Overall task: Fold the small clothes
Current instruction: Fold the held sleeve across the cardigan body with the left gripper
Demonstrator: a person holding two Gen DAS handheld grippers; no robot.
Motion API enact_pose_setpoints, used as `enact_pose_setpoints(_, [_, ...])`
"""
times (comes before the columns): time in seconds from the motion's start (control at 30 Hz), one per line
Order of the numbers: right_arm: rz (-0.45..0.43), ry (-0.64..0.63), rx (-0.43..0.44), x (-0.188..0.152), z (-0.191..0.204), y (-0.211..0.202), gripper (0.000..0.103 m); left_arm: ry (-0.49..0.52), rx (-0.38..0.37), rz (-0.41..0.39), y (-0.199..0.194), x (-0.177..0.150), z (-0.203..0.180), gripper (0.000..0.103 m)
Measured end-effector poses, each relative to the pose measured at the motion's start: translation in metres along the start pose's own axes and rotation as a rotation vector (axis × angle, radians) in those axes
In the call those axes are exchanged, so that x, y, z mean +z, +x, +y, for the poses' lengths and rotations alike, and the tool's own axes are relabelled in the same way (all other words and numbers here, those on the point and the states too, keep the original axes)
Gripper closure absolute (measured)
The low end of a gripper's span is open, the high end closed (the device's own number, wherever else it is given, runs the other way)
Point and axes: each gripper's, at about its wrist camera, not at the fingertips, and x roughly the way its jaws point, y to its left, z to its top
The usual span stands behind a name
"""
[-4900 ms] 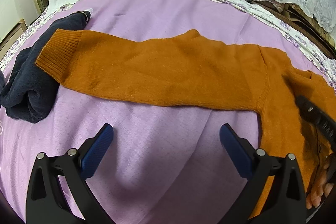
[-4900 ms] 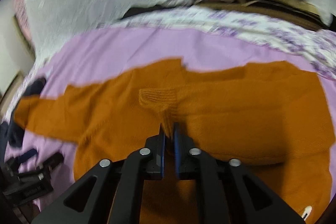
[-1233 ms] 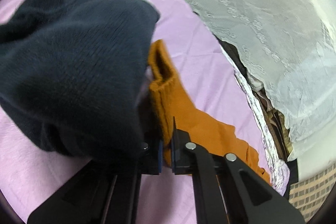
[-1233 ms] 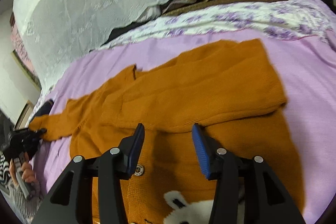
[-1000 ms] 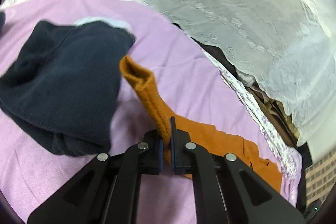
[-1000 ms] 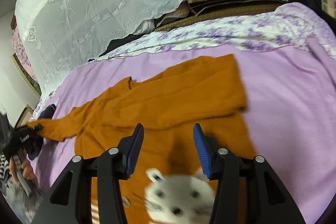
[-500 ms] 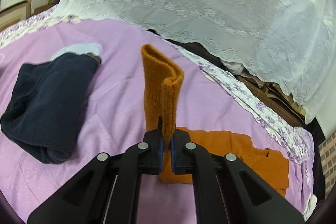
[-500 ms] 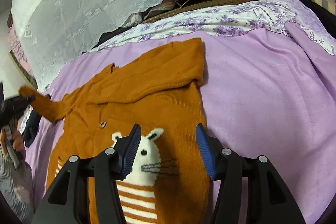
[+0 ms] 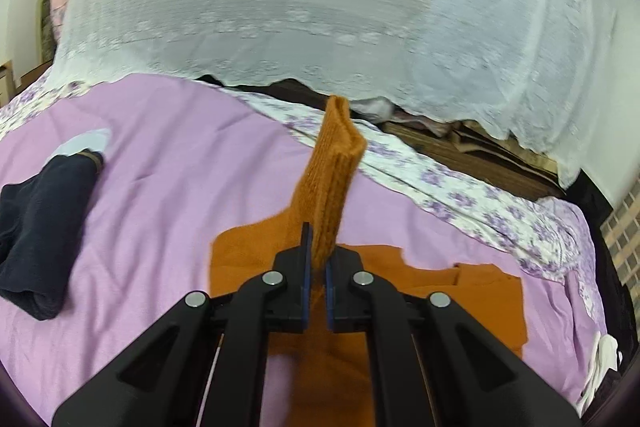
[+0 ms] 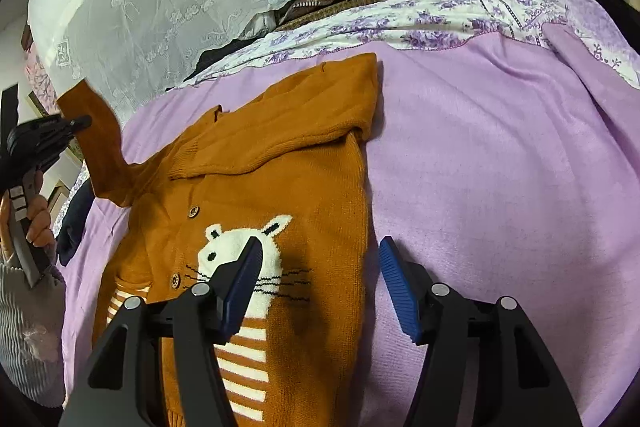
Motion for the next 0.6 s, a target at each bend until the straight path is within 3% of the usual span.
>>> enact_pose_setpoints(0.3, [0.002, 0.088, 0.065, 0.008, -0.015, -0.007, 0.042, 0.115, -0.06, 0.016, 0.013, -0.013, -0.081, 0.099])
enact_pose_setpoints(0.6, [-0.072, 0.24, 0.116, 0.024, -0.049, -0.031, 0.042, 0.219, -0.111, 0.081, 0.039, -0.048, -0.153, 0.099])
